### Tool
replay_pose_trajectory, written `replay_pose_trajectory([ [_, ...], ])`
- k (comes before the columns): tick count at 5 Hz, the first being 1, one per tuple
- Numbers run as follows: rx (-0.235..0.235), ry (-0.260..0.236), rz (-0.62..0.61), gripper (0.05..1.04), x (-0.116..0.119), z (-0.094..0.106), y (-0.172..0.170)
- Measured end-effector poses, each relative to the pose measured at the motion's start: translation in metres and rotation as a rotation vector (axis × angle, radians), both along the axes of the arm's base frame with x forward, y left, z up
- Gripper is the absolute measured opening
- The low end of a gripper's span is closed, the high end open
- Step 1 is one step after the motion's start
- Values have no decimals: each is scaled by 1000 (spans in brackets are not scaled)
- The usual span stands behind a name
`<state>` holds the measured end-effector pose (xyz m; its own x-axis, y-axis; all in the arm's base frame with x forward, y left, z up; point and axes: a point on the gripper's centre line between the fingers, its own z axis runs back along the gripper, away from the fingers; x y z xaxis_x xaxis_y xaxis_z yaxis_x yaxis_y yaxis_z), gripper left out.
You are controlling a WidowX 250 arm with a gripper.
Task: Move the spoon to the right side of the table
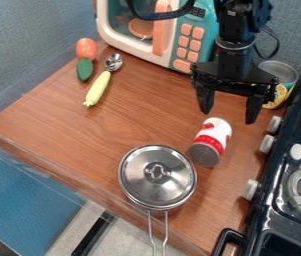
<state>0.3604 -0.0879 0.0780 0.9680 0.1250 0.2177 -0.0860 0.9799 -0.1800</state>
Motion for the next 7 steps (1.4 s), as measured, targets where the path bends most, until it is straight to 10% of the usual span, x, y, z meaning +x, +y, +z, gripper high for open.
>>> replay_pose_trajectory([
  [2,20,52,128,1001,-2,-22,45],
  [4,40,-10,220,1001,4,-8,101],
  [7,159,28,351,1001,17,-56,195],
])
